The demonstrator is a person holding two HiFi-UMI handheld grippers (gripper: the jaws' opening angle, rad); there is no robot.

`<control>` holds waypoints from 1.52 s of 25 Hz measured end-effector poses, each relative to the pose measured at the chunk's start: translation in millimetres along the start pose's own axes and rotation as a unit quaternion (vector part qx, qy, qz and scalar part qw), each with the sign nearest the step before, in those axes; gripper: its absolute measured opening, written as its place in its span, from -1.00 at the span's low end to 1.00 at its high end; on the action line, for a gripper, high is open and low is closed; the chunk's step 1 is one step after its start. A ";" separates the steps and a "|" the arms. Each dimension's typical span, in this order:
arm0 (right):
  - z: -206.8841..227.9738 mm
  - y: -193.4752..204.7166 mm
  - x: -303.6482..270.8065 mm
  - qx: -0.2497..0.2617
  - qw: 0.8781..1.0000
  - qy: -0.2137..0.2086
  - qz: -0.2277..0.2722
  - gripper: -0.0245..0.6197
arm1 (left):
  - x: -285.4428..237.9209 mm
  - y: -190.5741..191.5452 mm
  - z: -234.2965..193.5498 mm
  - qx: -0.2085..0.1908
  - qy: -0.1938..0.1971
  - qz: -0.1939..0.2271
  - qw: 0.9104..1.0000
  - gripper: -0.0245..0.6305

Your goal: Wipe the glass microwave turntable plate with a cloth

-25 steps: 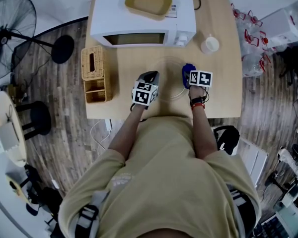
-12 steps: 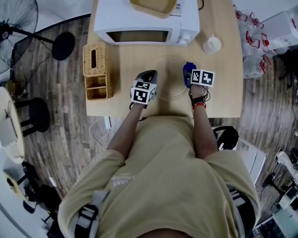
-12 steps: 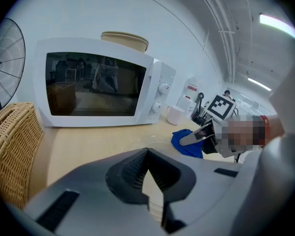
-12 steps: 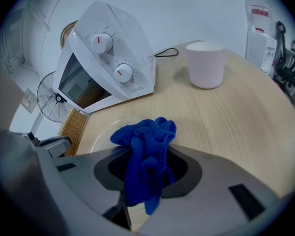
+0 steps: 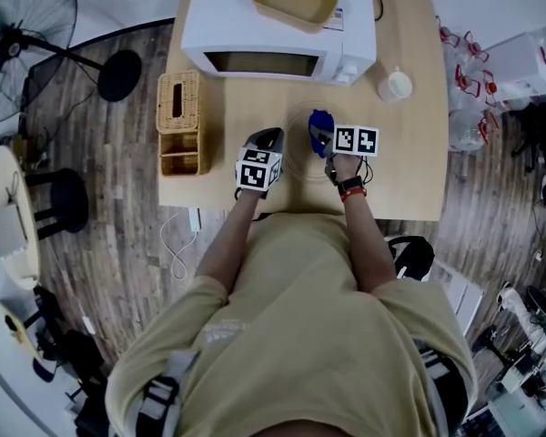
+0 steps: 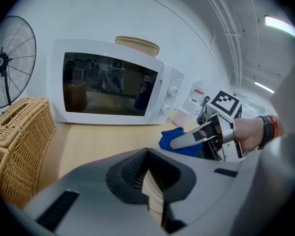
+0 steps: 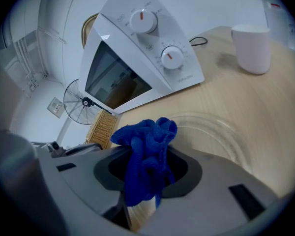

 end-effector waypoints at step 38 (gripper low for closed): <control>-52.2 42.3 -61.5 0.112 0.986 -0.028 -0.121 -0.48 | 24.2 12.1 -24.8 0.021 -0.055 -0.001 0.998 -0.87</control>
Point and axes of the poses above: the fingertips, and each gripper's own axes: x backward along the fingers, z to its right, y out of its underside, the point moved 8 cm from there along x, backward along the fingers, and after that the axes turned 12 degrees about z, right-handed, at the moved point
